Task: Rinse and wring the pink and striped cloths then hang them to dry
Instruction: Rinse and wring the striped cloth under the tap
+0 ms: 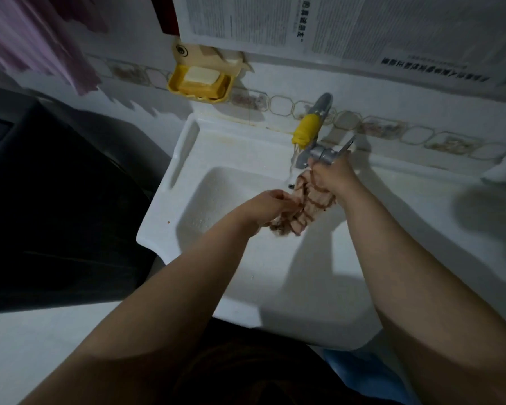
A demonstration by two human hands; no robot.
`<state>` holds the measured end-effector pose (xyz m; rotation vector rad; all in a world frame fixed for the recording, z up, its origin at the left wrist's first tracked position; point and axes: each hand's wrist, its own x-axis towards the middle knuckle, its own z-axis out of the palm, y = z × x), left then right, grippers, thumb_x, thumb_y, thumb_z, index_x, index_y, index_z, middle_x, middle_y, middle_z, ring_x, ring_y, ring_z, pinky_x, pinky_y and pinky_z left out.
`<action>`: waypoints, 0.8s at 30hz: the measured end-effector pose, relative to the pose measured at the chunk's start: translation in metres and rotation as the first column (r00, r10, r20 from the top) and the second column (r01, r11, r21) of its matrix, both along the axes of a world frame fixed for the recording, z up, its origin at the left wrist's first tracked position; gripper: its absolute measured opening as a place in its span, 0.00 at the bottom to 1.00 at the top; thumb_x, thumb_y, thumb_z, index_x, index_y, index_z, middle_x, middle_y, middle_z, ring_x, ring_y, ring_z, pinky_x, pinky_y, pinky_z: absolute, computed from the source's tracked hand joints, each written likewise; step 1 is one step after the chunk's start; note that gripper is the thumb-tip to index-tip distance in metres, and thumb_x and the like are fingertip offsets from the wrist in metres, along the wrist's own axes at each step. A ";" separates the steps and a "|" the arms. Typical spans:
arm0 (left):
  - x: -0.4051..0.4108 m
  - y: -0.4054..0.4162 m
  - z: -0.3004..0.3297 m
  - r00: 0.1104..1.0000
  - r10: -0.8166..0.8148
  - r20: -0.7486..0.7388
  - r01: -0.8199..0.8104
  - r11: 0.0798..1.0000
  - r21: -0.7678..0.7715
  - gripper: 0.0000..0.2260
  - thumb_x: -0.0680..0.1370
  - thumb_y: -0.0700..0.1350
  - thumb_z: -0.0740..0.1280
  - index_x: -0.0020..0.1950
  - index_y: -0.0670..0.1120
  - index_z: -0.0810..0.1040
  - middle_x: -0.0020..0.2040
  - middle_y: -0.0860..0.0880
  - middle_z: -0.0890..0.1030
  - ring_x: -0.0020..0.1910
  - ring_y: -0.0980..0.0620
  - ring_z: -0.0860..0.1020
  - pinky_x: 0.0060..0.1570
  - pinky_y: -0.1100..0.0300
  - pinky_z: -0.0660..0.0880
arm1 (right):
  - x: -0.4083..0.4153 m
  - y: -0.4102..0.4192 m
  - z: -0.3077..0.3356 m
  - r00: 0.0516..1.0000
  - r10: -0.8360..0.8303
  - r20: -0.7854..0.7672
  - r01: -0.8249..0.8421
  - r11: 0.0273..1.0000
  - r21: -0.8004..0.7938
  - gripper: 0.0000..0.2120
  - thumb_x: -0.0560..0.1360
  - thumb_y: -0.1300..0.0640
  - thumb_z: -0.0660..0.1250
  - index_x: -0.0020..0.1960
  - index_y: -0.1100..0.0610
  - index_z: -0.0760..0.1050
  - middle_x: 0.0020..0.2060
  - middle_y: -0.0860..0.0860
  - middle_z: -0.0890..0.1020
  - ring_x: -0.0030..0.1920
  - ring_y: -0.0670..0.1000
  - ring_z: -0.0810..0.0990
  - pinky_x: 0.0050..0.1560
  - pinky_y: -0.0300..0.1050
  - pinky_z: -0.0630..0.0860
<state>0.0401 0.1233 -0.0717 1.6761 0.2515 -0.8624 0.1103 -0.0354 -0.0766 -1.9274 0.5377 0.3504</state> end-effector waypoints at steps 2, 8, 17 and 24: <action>0.000 0.010 -0.001 0.995 -0.062 0.081 0.052 0.991 0.121 0.03 0.78 0.43 0.67 0.47 0.43 0.77 0.35 0.51 0.75 0.34 0.57 0.71 0.37 0.63 0.67 | -0.009 0.002 0.006 0.991 0.135 0.022 -0.135 0.991 0.003 0.41 0.70 0.43 0.70 0.74 0.59 0.58 0.67 0.52 0.73 0.66 0.53 0.72 0.64 0.48 0.70; -0.001 0.024 -0.005 0.946 -0.198 0.257 0.141 0.964 0.224 0.45 0.65 0.57 0.77 0.75 0.51 0.56 0.61 0.44 0.76 0.58 0.45 0.77 0.60 0.49 0.74 | -0.042 0.026 0.027 0.901 0.424 0.090 -0.430 0.900 0.069 0.28 0.76 0.45 0.65 0.73 0.50 0.64 0.70 0.49 0.69 0.63 0.46 0.73 0.64 0.41 0.68; 0.005 0.045 0.027 0.882 -0.229 0.412 0.123 0.955 0.268 0.05 0.76 0.43 0.67 0.48 0.44 0.74 0.36 0.50 0.78 0.30 0.54 0.74 0.29 0.62 0.72 | -0.018 0.016 0.027 0.998 -0.048 0.028 0.045 0.991 0.126 0.32 0.74 0.61 0.70 0.73 0.62 0.60 0.64 0.53 0.74 0.60 0.52 0.75 0.45 0.37 0.75; 0.013 0.026 0.043 0.852 -0.387 0.353 0.234 0.884 0.405 0.10 0.80 0.48 0.62 0.55 0.42 0.71 0.44 0.43 0.77 0.36 0.44 0.79 0.30 0.56 0.77 | 0.010 -0.003 0.016 0.997 -0.071 0.040 0.067 0.993 0.096 0.48 0.68 0.54 0.74 0.77 0.49 0.46 0.72 0.57 0.66 0.65 0.58 0.74 0.62 0.58 0.73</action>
